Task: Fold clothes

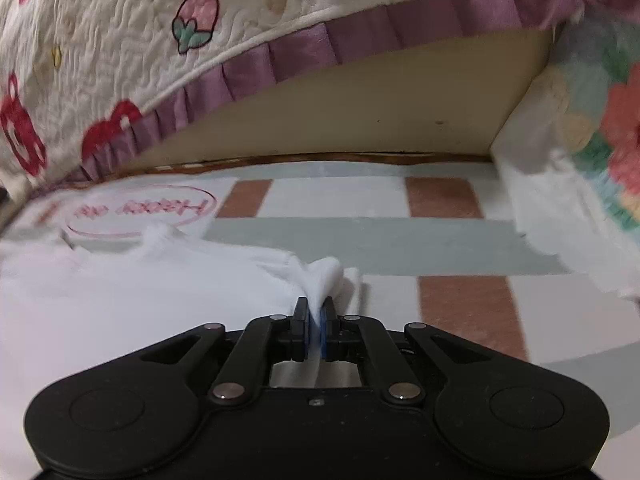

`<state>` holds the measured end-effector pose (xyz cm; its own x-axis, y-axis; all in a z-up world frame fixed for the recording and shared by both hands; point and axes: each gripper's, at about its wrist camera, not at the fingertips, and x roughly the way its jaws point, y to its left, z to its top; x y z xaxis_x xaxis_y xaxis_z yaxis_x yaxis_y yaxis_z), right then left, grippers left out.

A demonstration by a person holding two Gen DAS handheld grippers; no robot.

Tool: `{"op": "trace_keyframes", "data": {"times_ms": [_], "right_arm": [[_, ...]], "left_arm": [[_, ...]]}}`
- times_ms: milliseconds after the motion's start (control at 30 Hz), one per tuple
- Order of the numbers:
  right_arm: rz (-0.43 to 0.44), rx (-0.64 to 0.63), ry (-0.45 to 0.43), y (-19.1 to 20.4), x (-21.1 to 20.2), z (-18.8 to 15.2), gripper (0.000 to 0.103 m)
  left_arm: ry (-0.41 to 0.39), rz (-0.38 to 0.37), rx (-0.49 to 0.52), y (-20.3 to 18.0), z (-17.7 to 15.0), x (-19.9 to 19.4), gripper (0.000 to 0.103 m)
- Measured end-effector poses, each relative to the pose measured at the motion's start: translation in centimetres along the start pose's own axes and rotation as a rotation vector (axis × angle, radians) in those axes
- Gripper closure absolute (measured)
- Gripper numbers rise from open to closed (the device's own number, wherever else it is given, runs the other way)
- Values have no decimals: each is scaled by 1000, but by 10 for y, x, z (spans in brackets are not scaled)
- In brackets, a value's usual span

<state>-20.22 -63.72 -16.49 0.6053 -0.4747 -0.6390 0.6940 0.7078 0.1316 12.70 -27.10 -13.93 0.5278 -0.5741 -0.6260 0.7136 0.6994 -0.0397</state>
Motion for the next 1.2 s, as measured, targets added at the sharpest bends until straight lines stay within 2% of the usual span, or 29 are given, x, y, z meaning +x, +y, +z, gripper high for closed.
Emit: {"op": "trace_keyframes", "data": {"times_ms": [33, 67, 100, 133, 233, 267, 300, 367, 400, 500, 633, 700, 833, 900, 967, 1067, 1200], "right_arm": [[-12, -4, 4, 0, 1, -1, 97], [-21, -9, 2, 2, 0, -1, 89], [-24, -12, -10, 5, -6, -1, 79], [-26, -16, -23, 9, -13, -1, 66], [-34, -26, -62, 21, -32, 0, 64], [-36, -30, -75, 25, -38, 0, 58], [-24, -39, -81, 30, -44, 0, 56], [42, -83, -39, 45, -49, -6, 54], [63, -92, -15, 49, -51, -10, 53], [101, -29, 28, 38, -61, -29, 44], [150, 55, 84, 25, -75, -54, 43], [175, 98, 113, 18, -82, -66, 43], [225, 182, 169, 4, -96, -91, 44], [255, 212, 196, -1, -103, -102, 45], [315, 172, 217, 0, -111, -108, 93], [379, 181, 227, -4, -128, -108, 94], [294, 87, 250, -7, -144, -111, 96]], "left_arm": [[-9, 17, -7, -1, 0, -3, 92], [-19, 34, -14, -1, 1, -5, 92], [-28, 51, -21, -2, 1, -8, 88], [-38, 68, -28, -3, 1, -10, 82], [-34, 156, -61, 1, 7, -13, 81], [-47, 148, -66, 1, 10, -18, 80], [-67, 111, -59, -1, 11, -25, 76], [-88, 27, -6, -15, 10, -40, 65], [-68, -22, 31, -25, 6, -43, 61], [-8, -168, 138, -58, -7, -53, 61], [95, -365, 194, -93, -31, -61, 56], [135, -434, 223, -107, -43, -64, 54], [218, -481, 259, -125, -66, -70, 53], [245, -492, 221, -122, -73, -73, 52], [259, -494, 189, -120, -76, -76, 52], [284, -491, 164, -115, -78, -81, 52], [318, -499, 121, -102, -81, -84, 52]]}}
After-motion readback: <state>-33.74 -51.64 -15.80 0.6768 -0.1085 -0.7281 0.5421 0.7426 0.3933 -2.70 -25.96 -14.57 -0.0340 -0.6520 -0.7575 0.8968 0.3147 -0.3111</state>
